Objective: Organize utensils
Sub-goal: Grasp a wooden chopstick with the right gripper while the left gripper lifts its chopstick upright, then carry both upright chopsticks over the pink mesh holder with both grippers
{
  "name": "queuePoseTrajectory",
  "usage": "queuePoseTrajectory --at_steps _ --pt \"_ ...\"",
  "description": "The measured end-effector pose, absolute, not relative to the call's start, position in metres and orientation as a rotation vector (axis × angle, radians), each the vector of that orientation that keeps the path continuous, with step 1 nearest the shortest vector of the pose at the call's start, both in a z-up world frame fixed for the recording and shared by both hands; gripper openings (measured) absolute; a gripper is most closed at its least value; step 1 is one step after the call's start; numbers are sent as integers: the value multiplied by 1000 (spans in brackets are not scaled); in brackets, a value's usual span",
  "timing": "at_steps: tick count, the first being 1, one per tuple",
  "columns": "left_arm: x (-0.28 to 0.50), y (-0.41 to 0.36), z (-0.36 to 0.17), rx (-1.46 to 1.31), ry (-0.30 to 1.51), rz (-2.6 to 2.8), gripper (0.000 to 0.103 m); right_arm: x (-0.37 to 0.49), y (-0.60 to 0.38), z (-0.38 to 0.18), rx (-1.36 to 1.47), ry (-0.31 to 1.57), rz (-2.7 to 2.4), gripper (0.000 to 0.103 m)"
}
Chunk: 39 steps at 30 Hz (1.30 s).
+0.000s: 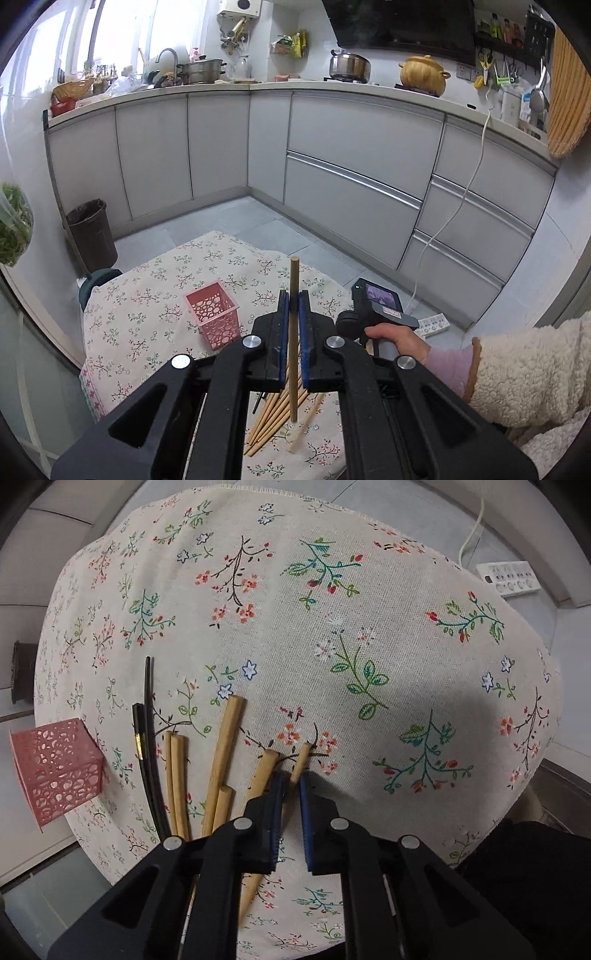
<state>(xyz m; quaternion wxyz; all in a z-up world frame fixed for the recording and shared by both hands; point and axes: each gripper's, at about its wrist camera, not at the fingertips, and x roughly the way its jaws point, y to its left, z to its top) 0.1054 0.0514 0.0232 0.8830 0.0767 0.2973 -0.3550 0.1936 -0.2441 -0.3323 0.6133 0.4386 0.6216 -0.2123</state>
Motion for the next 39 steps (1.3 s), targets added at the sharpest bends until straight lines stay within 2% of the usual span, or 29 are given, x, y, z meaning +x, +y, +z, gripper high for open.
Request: queuePoseTrajectory --at_steps 4,8,22,30,34,39 --pt "108 57 25 109 627 -748 5 186 -262 -334 1126 1336 -438 5" --pt "114 61 23 77 632 -729 5 179 -273 -315 1096 1251 -378 5" --pt "128 75 34 -25 649 -632 5 138 -246 -142 732 906 -138 5" --pt "160 67 79 -53 563 -545 5 152 -253 -37 679 704 -58 5" --pt "189 60 91 -62 536 -491 5 175 -255 1 667 633 -20 5" --pt "228 54 81 -82 535 -430 5 209 -248 21 649 595 21 5"
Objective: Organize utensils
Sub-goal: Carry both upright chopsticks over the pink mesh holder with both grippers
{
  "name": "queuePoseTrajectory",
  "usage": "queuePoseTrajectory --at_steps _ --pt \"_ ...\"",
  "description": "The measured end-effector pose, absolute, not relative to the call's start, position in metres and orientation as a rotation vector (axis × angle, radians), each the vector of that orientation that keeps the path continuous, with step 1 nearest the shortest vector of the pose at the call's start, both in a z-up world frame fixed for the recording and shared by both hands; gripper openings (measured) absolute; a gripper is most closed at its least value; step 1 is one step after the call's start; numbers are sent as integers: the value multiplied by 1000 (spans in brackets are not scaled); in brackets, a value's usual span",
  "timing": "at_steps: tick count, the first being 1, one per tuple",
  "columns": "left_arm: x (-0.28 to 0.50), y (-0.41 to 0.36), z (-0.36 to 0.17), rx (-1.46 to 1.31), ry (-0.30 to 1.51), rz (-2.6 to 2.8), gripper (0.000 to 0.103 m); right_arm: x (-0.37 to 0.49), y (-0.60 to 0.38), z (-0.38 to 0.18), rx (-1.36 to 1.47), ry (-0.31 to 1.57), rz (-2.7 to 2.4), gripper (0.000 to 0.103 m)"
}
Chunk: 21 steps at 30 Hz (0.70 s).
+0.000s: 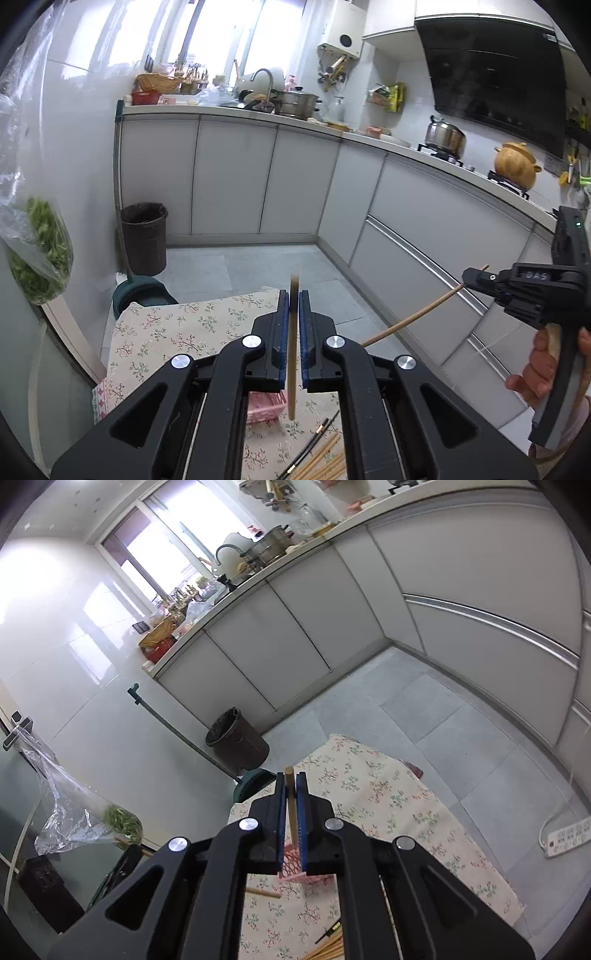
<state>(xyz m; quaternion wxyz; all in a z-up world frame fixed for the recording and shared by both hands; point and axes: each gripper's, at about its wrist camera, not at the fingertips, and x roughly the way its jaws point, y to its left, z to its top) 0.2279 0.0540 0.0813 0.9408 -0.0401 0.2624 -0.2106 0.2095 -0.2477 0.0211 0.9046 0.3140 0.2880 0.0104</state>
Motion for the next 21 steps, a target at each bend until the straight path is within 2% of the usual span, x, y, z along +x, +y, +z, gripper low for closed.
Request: queuePoseTrajectory --at_steps 9,14,15,16,17,19,21 --pt "263 68 36 -142 545 -357 5 261 -219 -6 593 655 86 5" --pt "247 94 68 -124 479 -316 8 276 -201 -18 540 672 104 5" --pt "244 105 73 -146 478 -295 11 279 -196 -18 530 674 114 5" --pt "246 115 73 -163 503 -256 21 281 -192 -19 524 677 119 5" --pt "252 123 69 -175 543 -217 41 283 -189 -20 521 680 124 5" --pt "274 145 43 -223 713 -134 70 284 -183 -20 522 681 137 5" --pt "303 172 -11 -305 930 -53 66 284 -178 -22 529 674 140 5"
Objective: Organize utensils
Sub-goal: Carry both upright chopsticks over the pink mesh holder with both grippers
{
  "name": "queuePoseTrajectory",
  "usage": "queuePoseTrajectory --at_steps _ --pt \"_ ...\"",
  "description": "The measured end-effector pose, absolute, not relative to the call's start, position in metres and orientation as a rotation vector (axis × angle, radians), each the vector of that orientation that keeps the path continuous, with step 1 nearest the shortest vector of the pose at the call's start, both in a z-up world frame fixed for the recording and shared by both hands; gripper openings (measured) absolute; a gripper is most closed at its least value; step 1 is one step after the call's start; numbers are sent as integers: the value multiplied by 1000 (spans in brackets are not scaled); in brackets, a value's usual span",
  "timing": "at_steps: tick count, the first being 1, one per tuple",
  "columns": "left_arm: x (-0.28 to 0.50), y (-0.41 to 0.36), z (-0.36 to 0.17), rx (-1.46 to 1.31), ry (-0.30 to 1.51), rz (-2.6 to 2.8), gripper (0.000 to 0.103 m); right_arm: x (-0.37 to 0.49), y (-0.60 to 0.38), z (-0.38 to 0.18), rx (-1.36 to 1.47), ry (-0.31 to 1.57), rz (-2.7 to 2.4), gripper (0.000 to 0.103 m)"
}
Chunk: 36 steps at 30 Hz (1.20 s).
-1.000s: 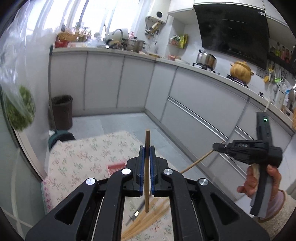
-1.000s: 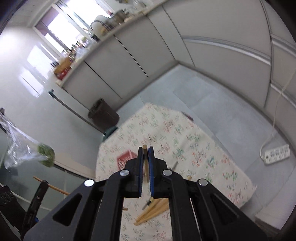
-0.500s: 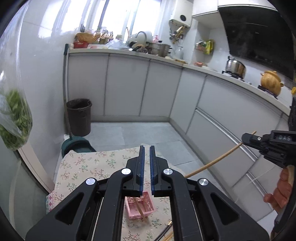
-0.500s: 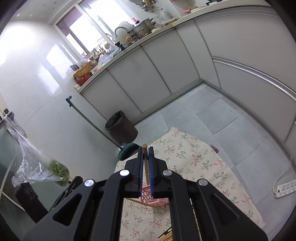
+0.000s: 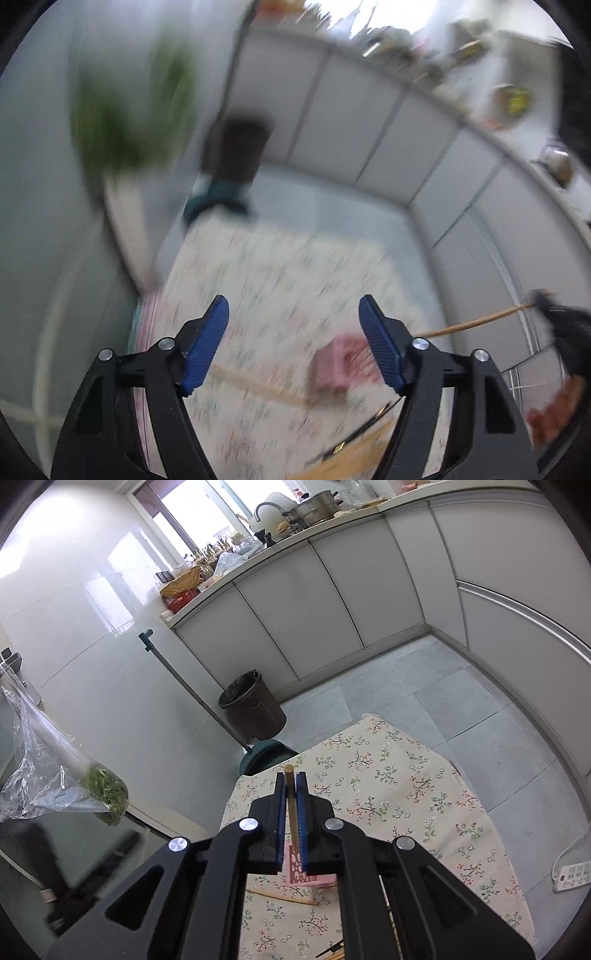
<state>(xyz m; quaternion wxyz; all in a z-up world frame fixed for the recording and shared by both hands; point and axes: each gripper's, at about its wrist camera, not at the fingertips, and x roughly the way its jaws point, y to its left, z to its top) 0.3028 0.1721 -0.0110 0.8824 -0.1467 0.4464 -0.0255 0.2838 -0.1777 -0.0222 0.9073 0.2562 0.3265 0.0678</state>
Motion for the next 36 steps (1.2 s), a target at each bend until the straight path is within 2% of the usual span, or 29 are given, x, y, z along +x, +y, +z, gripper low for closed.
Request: queuePoseTrajectory --at_steps 3,6,13,18,19,21,22,25,30,36 --pt "331 206 -110 -425 1193 127 53 283 -175 -24 537 673 150 5" --pt "343 225 -184 -518 1308 323 52 287 -174 -27 544 677 160 5" --pt "363 228 -225 -528 1287 555 52 292 -179 -33 520 684 156 5" --pt "375 220 -230 -496 1258 629 56 300 -184 -41 517 704 149 6" --pt "374 218 -229 -494 1245 639 52 301 -184 -41 517 705 148 6" --pt "374 206 -227 -457 1226 622 33 302 -186 -43 513 705 145 6" --pt "376 200 -226 -421 1220 600 16 303 -186 -44 514 708 145 6" --pt "374 195 -225 -402 1207 538 6 303 -188 -45 526 713 149 6" --pt "361 201 -210 -421 1176 357 5 300 -193 -41 537 703 143 6" --pt "323 196 -141 -303 1050 168 5 295 -194 -39 546 704 142 6"
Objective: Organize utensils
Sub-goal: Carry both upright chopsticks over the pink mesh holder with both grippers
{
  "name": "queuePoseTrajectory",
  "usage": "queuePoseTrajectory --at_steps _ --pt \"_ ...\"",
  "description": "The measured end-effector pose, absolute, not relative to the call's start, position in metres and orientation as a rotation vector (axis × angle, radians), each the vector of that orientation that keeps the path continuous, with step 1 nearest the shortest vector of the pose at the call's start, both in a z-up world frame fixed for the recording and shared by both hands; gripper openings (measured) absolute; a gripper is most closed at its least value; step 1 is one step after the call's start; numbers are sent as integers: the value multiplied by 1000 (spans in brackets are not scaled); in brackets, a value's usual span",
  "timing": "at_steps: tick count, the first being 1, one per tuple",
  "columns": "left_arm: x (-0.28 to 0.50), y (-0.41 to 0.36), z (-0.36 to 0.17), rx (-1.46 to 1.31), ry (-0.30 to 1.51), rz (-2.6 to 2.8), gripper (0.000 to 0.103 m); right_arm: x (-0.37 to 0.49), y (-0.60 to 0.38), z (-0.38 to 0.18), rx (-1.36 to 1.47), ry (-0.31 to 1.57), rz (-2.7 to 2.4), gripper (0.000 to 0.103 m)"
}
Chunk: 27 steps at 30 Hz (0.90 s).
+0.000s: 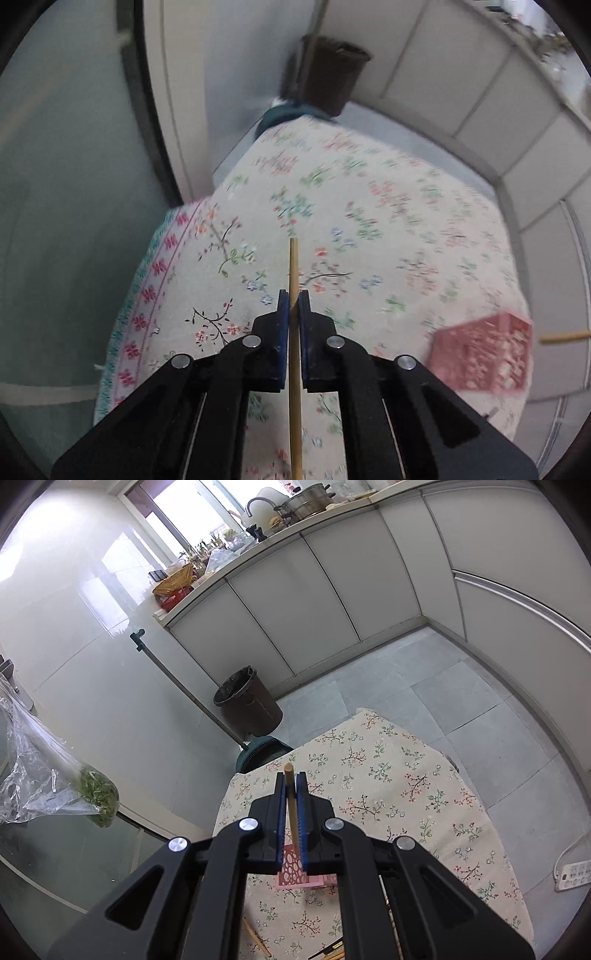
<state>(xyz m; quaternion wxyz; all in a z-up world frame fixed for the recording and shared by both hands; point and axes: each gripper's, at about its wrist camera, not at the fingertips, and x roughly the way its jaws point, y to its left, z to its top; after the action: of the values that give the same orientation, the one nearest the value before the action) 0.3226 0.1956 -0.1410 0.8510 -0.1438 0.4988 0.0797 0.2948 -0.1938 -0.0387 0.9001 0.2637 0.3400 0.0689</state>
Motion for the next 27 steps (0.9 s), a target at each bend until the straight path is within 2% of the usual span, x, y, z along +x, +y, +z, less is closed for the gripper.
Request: queuePoseTrajectory --at_steps 10,17,22,27 --pt "244 173 -1 -178 728 45 5 280 -183 -23 527 695 152 6" --pt "261 142 71 -163 593 -45 5 274 -185 -1 525 657 154 6" --pt "267 107 91 -157 559 -139 5 277 -182 12 488 637 146 6" --pt "277 75 73 -125 580 -192 5 282 -183 9 469 641 138 6"
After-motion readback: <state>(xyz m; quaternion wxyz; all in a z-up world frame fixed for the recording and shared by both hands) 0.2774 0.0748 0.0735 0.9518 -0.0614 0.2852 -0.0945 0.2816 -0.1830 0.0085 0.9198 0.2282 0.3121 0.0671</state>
